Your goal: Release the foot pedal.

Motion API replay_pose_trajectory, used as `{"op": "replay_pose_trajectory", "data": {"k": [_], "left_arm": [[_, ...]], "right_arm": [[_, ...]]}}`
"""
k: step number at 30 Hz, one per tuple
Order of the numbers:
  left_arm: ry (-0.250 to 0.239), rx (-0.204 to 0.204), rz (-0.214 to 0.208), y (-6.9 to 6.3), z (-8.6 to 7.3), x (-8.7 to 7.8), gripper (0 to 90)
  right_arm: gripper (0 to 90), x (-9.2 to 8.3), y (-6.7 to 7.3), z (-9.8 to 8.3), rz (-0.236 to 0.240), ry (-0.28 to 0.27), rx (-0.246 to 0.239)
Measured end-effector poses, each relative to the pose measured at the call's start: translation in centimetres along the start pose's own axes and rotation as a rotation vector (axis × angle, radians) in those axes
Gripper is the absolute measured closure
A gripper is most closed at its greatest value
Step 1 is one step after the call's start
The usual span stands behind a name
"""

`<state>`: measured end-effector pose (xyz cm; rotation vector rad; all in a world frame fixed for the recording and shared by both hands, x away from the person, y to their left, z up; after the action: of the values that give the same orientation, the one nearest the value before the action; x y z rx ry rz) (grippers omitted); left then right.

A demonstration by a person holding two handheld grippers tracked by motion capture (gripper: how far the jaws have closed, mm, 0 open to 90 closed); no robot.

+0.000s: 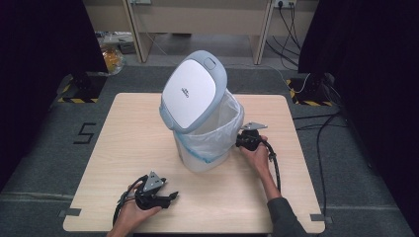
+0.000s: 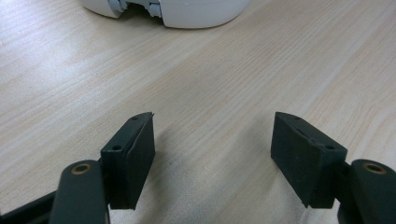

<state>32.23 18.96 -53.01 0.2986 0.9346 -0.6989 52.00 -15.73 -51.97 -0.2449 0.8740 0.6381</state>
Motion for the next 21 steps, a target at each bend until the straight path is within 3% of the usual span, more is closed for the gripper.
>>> {"op": "replay_pose_trajectory", "data": {"k": [7,11,15,19,21], "left_arm": [[0.002,0.000,-0.002,0.0,0.0,0.0,29.9],[0.001,-0.002,-0.005,0.0,0.0,0.0,30.0],[0.002,-0.003,-0.008,0.1,0.0,-0.1,30.1],[-0.001,-0.007,-0.013,0.1,0.0,0.0,30.1],[0.000,-0.006,-0.010,0.1,0.0,0.0,30.1]], "right_arm": [[76.5,0.0,0.0,0.0,-0.003,0.001,0.001],[70.0,0.0,-0.2,0.0,-0.006,-0.002,0.019],[47.7,-0.5,-0.5,0.1,-0.040,-0.011,0.064],[42.3,-1.6,-1.0,-0.6,-0.028,-0.058,0.124],[40.6,-2.4,-1.1,-0.9,-0.057,-0.043,0.119]]}}
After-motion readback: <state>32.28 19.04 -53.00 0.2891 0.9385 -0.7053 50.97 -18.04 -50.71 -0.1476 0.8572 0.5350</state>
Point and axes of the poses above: each handheld gripper's, and its own axes: x roughly forward along the jaws, z roughly out of its top, y roughly to its left, the point moved 1 cm from there along x, roughly forward along the jaws, and after that the axes turned 15 degrees about y, right-handed, at the moved point
